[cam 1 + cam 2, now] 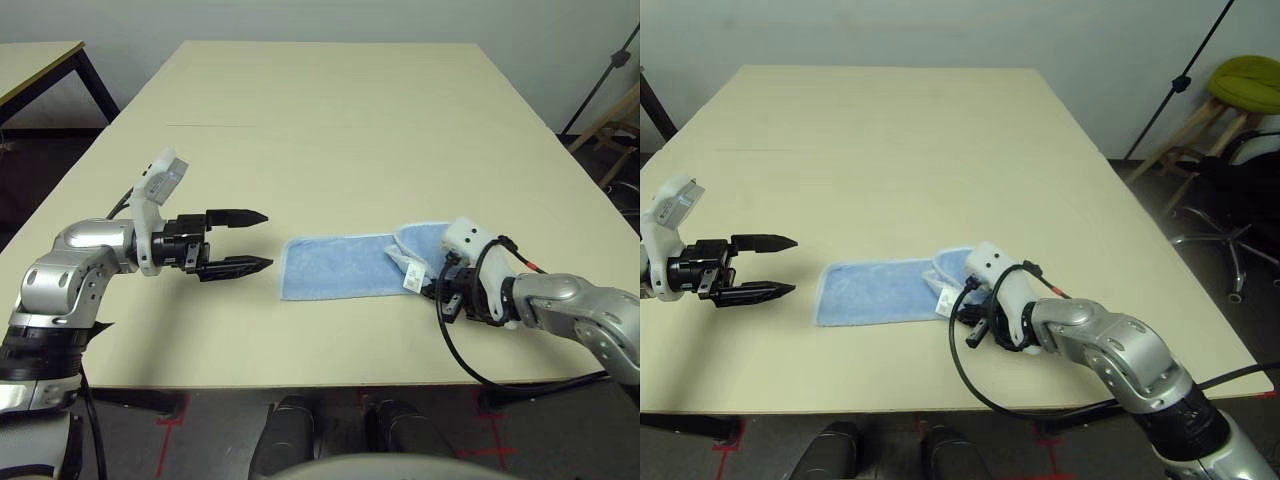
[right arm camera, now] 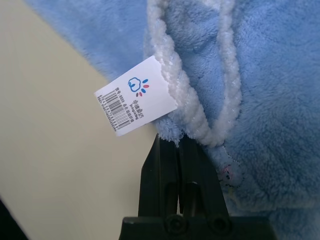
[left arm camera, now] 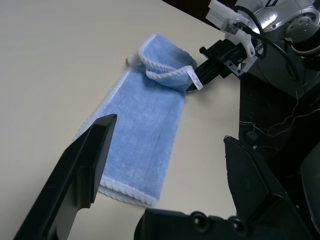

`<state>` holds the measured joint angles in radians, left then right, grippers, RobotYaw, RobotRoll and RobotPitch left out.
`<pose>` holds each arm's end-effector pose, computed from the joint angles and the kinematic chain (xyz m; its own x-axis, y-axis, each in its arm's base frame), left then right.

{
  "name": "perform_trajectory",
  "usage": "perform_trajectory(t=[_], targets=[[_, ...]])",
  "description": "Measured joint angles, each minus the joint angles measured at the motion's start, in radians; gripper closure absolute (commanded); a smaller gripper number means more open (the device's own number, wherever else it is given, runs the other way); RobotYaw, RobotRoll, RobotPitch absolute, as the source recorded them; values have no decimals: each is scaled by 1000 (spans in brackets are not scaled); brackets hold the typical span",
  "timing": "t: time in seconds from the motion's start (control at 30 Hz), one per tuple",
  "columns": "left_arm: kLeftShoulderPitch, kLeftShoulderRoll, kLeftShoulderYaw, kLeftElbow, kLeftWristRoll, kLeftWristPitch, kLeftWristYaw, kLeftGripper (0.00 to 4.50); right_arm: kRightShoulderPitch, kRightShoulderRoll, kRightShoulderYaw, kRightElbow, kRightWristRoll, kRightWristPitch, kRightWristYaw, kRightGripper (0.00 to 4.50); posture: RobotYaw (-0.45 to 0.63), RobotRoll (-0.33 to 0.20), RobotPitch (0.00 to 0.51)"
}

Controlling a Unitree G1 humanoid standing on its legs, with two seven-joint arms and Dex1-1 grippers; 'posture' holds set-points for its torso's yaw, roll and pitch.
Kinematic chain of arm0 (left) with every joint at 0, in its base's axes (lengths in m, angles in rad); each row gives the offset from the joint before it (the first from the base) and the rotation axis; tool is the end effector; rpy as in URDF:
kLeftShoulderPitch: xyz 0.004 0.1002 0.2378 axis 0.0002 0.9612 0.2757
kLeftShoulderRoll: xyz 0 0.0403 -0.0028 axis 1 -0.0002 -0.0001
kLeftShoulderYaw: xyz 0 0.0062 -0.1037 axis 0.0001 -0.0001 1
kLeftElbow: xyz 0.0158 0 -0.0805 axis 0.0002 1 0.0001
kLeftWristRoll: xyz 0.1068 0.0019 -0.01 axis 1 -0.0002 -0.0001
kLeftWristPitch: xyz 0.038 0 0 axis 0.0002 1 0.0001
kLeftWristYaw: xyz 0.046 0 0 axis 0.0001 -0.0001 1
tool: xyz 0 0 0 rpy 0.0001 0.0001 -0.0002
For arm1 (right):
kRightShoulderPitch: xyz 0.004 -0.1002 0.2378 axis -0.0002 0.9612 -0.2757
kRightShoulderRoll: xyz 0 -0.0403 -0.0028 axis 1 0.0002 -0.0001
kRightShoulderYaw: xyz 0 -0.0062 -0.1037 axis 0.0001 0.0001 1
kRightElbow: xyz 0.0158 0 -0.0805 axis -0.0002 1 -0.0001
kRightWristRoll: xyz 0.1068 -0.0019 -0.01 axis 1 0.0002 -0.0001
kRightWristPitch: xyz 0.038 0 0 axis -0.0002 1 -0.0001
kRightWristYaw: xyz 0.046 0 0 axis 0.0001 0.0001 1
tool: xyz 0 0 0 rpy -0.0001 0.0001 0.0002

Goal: Fold the towel and set it aside.

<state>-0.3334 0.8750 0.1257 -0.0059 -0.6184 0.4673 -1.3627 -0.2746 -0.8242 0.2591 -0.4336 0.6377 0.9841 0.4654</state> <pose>0.2519 0.2946 0.1896 0.2883 -0.9314 -0.2221 0.9560 0.2932 0.0112 0.2204 -0.1933 0.1399 0.5004 0.5950 -0.6289 -0.7618 0.6478 0.0068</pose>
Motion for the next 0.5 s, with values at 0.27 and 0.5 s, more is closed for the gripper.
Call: perform_trajectory(t=[0.27,0.5], targets=[[-32,-19,-2,-20,-6,81,81,0,-19,60,-93,-10,105,130,100,1613,117,0,69],[-93,-41,-20,-36,-2,138,154,0,-99,-55,-311,-29,341,284,261,40,110,0,70]])
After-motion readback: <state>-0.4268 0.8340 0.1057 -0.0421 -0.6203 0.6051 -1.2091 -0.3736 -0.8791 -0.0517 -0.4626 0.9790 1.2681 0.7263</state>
